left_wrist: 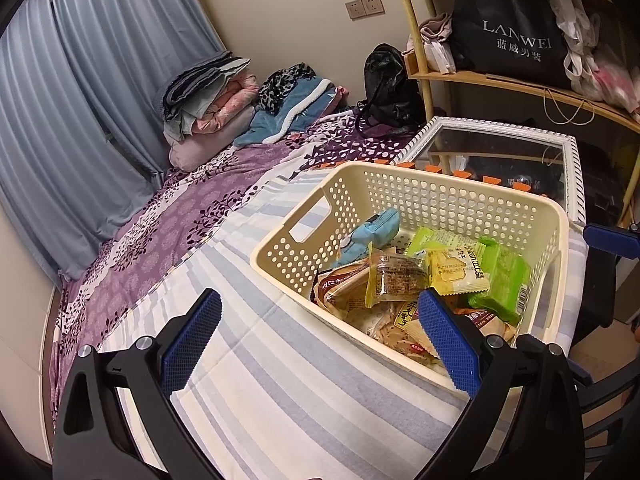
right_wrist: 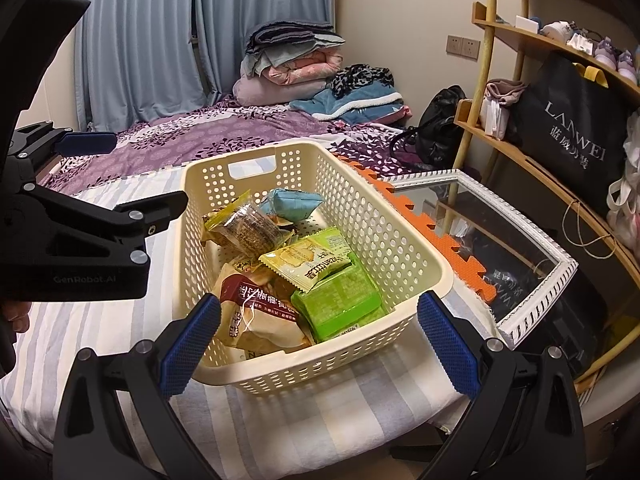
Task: Organize snacks
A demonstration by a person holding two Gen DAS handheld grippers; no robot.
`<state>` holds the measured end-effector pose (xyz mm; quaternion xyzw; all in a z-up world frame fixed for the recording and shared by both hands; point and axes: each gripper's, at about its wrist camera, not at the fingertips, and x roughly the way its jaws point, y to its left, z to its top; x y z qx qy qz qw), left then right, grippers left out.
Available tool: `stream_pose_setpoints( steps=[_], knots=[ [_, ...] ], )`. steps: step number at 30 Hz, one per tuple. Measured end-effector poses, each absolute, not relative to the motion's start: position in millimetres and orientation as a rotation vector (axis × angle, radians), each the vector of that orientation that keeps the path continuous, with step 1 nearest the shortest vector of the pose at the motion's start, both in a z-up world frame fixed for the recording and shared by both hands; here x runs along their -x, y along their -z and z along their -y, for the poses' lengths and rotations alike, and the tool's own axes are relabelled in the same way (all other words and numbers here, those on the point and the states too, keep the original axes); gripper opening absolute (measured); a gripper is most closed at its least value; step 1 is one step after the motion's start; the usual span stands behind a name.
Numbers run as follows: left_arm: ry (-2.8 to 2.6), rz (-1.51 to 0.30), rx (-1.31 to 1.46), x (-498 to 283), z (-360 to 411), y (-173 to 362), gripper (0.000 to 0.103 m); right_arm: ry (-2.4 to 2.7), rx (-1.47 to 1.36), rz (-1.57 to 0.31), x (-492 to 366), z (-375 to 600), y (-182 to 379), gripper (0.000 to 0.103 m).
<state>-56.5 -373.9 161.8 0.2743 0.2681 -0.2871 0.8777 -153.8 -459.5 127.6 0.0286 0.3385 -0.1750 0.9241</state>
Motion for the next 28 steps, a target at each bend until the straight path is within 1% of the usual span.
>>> stream_pose_setpoints(
  steps=[28],
  knots=[
    [0.615, -0.565, -0.614, 56.5, 387.0, -150.9, 0.100, 0.358, -0.079, -0.719, 148.3, 466.9, -118.5, 0.098]
  ],
)
